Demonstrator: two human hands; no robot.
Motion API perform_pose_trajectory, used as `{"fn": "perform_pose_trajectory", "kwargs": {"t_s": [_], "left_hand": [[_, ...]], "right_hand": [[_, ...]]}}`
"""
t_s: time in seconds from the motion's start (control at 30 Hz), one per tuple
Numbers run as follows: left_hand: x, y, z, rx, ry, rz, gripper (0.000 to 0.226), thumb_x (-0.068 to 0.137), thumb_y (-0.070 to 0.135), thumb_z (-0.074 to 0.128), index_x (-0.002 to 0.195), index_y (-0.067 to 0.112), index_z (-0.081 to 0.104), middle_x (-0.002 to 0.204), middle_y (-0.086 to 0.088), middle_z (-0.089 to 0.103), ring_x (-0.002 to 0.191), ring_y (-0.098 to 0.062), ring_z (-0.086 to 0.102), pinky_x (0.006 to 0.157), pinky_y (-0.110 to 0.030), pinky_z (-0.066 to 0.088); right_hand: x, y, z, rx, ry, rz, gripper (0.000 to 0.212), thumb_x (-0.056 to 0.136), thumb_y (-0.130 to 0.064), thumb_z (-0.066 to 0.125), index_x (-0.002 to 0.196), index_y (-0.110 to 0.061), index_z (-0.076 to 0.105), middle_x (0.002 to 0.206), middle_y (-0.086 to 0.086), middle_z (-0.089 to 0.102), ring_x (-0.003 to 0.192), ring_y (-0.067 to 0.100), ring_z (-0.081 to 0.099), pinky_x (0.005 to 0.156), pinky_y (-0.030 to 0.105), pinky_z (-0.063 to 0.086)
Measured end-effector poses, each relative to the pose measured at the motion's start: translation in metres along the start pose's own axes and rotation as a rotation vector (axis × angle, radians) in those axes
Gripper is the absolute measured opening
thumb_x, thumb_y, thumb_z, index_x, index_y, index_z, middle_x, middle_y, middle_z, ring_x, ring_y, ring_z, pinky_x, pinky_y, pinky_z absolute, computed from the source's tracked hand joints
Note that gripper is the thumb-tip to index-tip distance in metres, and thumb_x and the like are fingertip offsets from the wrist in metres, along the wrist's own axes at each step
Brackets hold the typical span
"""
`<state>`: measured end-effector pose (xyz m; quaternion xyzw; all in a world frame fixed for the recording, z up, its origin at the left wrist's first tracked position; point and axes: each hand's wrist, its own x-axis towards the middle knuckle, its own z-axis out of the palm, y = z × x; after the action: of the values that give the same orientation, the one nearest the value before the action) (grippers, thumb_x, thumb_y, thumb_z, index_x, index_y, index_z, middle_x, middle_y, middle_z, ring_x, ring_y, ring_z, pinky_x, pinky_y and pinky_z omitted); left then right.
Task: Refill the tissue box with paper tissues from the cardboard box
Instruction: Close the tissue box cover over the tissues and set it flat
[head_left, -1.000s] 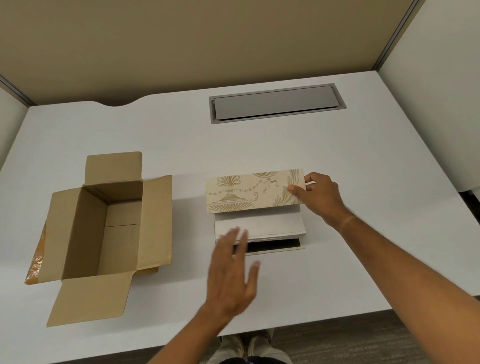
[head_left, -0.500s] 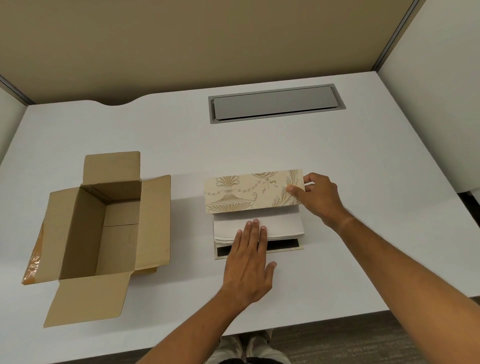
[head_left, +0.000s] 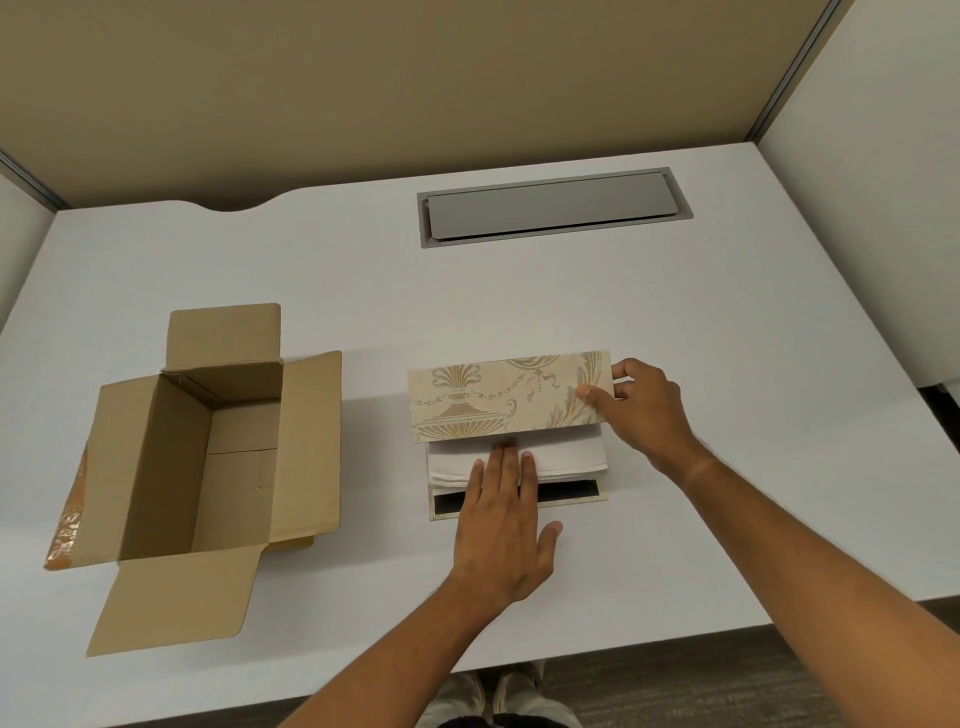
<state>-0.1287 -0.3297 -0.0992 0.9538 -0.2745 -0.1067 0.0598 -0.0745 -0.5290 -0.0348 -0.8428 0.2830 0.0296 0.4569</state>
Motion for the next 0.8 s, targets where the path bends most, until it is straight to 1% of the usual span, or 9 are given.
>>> {"fn": "perform_pose_trajectory", "kwargs": {"t_s": [0.07,0.1,0.2,0.3,0.4,0.5,0.63,0.73,0.8], "left_hand": [[0.000,0.001,-0.002,-0.002,-0.022,0.004,0.081,0.090,0.059,0.032,0.152,0.009,0.014,0.160,-0.016,0.009,0.148,-0.032,0.004,0.118,-0.052,0.007],[0.000,0.001,-0.003,0.002,-0.020,0.002,0.081,0.090,0.059,0.033,0.152,0.009,0.016,0.160,-0.016,0.011,0.148,-0.033,0.006,0.118,-0.052,0.006],[0.000,0.002,-0.004,0.015,-0.014,-0.007,0.080,0.086,0.059,0.040,0.146,0.006,0.035,0.152,-0.018,0.035,0.142,-0.036,0.029,0.116,-0.051,0.015],[-0.001,0.002,-0.004,0.016,0.028,-0.004,0.078,0.084,0.059,0.043,0.142,0.007,0.041,0.143,-0.017,0.046,0.133,-0.036,0.041,0.115,-0.051,0.023],[-0.003,0.002,-0.005,0.006,0.044,-0.001,0.076,0.084,0.058,0.042,0.140,0.006,0.041,0.138,-0.017,0.048,0.127,-0.035,0.044,0.114,-0.051,0.028],[-0.004,0.003,-0.004,-0.006,0.057,-0.004,0.077,0.083,0.057,0.045,0.140,0.006,0.042,0.138,-0.017,0.049,0.128,-0.035,0.044,0.113,-0.051,0.029],[-0.007,0.003,0.000,0.010,0.077,0.000,0.077,0.080,0.057,0.050,0.139,0.006,0.044,0.140,-0.016,0.050,0.130,-0.036,0.045,0.113,-0.050,0.024],[-0.008,0.004,0.001,0.006,0.063,-0.011,0.076,0.080,0.057,0.050,0.137,0.007,0.047,0.138,-0.016,0.052,0.128,-0.036,0.047,0.112,-0.050,0.027],[-0.009,0.004,0.002,0.004,0.057,-0.016,0.074,0.081,0.057,0.050,0.136,0.008,0.047,0.137,-0.016,0.053,0.126,-0.036,0.048,0.111,-0.049,0.030]], "right_hand": [[-0.003,0.001,0.000,-0.007,0.000,0.002,0.034,0.084,-0.036,0.077,0.103,-0.011,0.063,0.107,0.006,0.075,0.088,0.020,0.073,0.074,0.030,0.060],[-0.005,0.002,0.000,-0.014,-0.002,0.003,0.034,0.084,-0.035,0.077,0.103,-0.011,0.062,0.108,0.006,0.075,0.088,0.021,0.073,0.074,0.029,0.060],[-0.012,0.004,0.001,-0.017,-0.010,0.016,0.034,0.084,-0.034,0.076,0.104,-0.010,0.061,0.108,0.007,0.075,0.088,0.021,0.073,0.068,0.021,0.058],[-0.020,0.006,0.000,-0.018,-0.018,0.023,0.034,0.084,-0.033,0.076,0.103,-0.011,0.059,0.107,0.008,0.076,0.086,0.020,0.073,0.065,0.018,0.056],[-0.028,0.010,0.001,0.006,-0.012,0.034,0.031,0.085,-0.031,0.076,0.101,-0.011,0.059,0.103,0.007,0.077,0.082,0.018,0.074,0.061,0.015,0.051],[-0.035,0.016,0.002,0.013,0.005,0.037,0.025,0.088,-0.029,0.073,0.098,-0.010,0.059,0.104,0.009,0.077,0.083,0.020,0.074,0.063,0.016,0.053],[-0.040,0.023,0.002,-0.023,0.011,0.044,0.023,0.088,-0.028,0.073,0.094,-0.008,0.061,0.098,0.010,0.078,0.079,0.019,0.072,0.057,0.013,0.045],[-0.042,0.028,0.002,-0.027,0.005,0.059,0.025,0.086,-0.028,0.075,0.091,-0.008,0.061,0.096,0.009,0.077,0.081,0.019,0.073,0.057,0.015,0.046],[-0.043,0.031,0.002,-0.033,0.005,0.058,0.026,0.086,-0.028,0.076,0.090,-0.008,0.061,0.097,0.010,0.077,0.082,0.020,0.072,0.061,0.017,0.049]]}}
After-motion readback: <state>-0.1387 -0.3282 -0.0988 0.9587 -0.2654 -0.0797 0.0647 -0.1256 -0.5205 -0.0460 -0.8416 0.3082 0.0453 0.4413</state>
